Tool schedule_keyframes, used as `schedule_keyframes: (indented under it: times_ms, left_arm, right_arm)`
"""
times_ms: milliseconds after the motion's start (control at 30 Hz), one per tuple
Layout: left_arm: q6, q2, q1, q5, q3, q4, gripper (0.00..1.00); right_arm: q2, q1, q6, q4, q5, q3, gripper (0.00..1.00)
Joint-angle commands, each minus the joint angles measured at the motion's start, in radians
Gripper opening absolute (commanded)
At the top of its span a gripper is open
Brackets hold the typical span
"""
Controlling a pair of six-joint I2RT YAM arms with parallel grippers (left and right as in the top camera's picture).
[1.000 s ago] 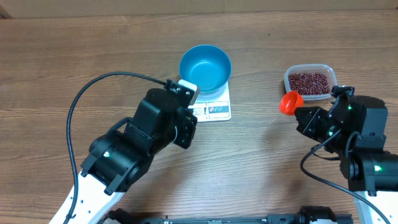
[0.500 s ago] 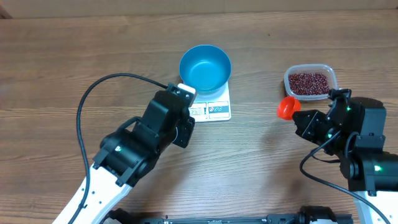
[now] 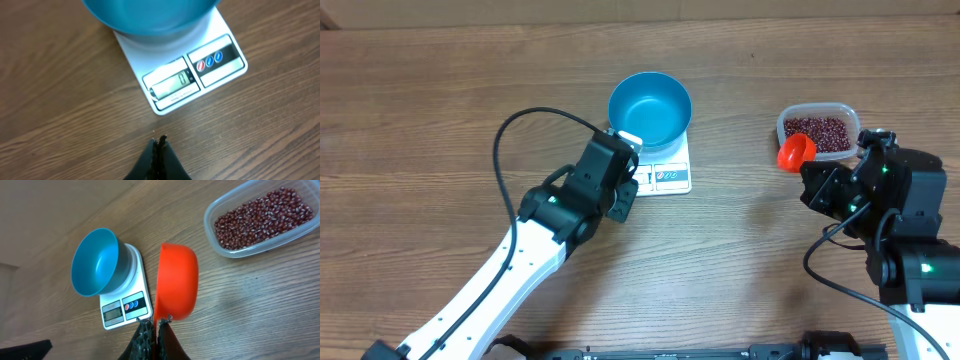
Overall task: Scoop item into bowl and weigh 150g on scale
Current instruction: 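Withdraw the left gripper from the scale toward the front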
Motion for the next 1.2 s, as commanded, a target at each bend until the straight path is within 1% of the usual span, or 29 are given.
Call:
schedule_keyframes:
  times_ms: [0, 300, 767, 833, 967, 1100, 1167]
  left_arm:
    - [0.028, 0.044, 0.003, 0.054, -0.005, 0.012, 0.04]
    - [0.026, 0.095, 0.003, 0.05, -0.005, 0.027, 0.04]
    - [0.026, 0.1, 0.004, 0.052, -0.005, 0.03, 0.04]
    - [0.025, 0.093, 0.004, 0.079, -0.005, 0.028, 0.04]
    - [0.006, 0.027, 0.032, 0.141, -0.004, 0.043, 0.04]
    - [0.001, -0.114, 0.104, 0.192, -0.005, 0.059, 0.04]
    - [-0.031, -0.188, 0.133, 0.196, -0.006, 0.041, 0.04]
  right_arm:
    - [0.022, -0.005, 0.0, 0.009, 0.027, 0.018, 0.04]
    - [0.098, -0.005, 0.0, 0.008, 0.02, 0.018, 0.04]
    - [0.101, -0.005, -0.005, 0.036, 0.022, 0.018, 0.04]
    - [0.101, -0.005, -0.011, 0.037, 0.022, 0.018, 0.04]
    - [0.101, -0.005, -0.011, 0.037, 0.021, 0.018, 0.04]
    - [0.101, -0.005, -0.011, 0.031, 0.021, 0.018, 0.04]
    - [0.101, -0.005, -0.011, 0.026, 0.022, 0.018, 0.04]
